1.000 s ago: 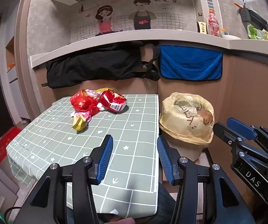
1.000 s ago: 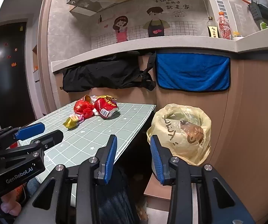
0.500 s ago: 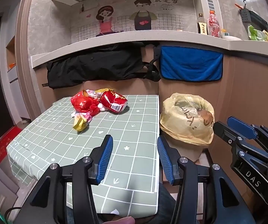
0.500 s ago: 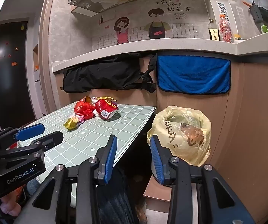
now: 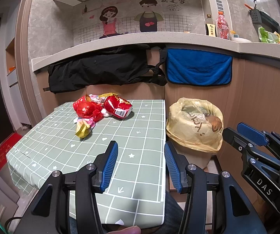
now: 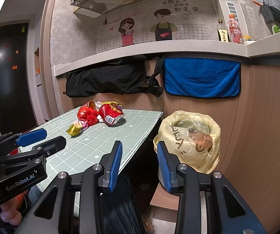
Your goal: Collect trash
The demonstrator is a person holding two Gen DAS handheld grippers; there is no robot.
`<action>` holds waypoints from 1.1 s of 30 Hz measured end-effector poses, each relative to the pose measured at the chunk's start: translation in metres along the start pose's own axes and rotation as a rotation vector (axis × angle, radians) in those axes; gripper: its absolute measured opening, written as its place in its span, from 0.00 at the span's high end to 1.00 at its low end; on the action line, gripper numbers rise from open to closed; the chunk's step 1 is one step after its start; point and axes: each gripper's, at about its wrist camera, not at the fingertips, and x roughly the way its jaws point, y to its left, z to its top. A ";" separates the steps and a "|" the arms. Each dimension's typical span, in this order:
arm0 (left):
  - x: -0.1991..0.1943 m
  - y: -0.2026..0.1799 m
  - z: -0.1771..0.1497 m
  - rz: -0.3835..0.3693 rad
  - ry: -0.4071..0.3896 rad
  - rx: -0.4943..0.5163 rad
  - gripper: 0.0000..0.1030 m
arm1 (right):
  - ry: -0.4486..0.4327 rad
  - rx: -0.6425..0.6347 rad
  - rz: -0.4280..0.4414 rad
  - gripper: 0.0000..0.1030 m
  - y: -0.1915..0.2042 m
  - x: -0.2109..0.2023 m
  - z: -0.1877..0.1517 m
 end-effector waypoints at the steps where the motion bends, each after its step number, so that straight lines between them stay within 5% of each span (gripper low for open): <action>1: 0.000 0.000 0.000 0.000 -0.002 -0.001 0.51 | 0.000 0.000 -0.001 0.65 0.000 0.000 0.000; 33: -0.001 -0.002 0.002 -0.001 -0.006 0.002 0.51 | -0.002 0.004 0.001 0.65 -0.003 -0.001 0.000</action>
